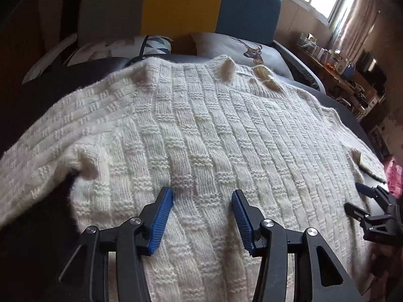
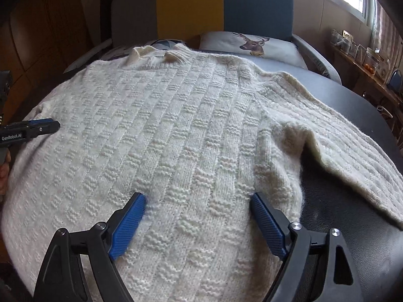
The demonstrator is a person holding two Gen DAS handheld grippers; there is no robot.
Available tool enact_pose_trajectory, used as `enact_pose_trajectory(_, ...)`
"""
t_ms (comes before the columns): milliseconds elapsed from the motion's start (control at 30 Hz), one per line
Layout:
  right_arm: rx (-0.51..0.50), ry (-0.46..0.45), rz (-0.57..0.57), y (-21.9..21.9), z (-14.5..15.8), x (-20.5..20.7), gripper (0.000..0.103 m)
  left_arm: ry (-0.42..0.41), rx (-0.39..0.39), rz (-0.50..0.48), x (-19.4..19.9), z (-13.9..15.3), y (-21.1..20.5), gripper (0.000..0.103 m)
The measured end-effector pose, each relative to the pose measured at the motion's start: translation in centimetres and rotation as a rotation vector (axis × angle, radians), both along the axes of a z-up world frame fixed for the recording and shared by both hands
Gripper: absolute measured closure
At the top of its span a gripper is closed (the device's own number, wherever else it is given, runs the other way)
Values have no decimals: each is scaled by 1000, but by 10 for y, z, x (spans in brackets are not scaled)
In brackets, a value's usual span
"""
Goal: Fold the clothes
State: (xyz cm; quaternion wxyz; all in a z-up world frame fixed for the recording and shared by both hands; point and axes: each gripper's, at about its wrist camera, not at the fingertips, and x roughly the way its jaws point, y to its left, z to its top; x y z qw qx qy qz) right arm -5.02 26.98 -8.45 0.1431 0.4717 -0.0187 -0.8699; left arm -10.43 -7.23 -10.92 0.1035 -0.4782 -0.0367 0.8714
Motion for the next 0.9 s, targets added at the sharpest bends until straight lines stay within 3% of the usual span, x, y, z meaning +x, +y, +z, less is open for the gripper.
enact_pose_trajectory(100,-92,-5,-32,24,10,4,17,11,-57,-18,1,0,13,41)
enact_pose_trajectory(167,-155,-6,-65,43,16,8,17,6,-57,-20,1,2,18,39)
enact_pose_trajectory(300,-359,12,-428,169,24,45,17,-8,-28,-7,2,10,24,39)
enact_pose_trajectory(367,-517,-5,-623,238,16,66,17,-17,12,-3,2,14,27,39)
enact_pose_trajectory(500,-724,12,-932,338,-5,98,25,-29,27,-12,3,18,44,38)
enact_pose_trajectory(567,-766,42,-1007,365,-12,102,27,-31,26,-28,4,20,54,38)
enact_pose_trajectory(633,-803,72,-1059,385,-18,101,35,-34,34,-53,2,23,67,38)
enact_pose_trajectory(733,-784,93,-1070,394,-18,80,39,-38,46,-90,-1,28,86,38)
enact_pose_trajectory(800,-751,96,-1061,396,-18,62,50,-41,54,-115,-4,32,99,38)
enact_pose_trajectory(833,-734,92,-1057,397,-19,53,65,-42,58,-127,-5,34,105,38)
enact_pose_trajectory(867,-711,65,-1057,395,-21,44,91,-43,62,-140,-6,35,112,38)
enact_pose_trajectory(900,-673,56,-1052,394,-21,37,96,-46,64,-155,-8,36,120,38)
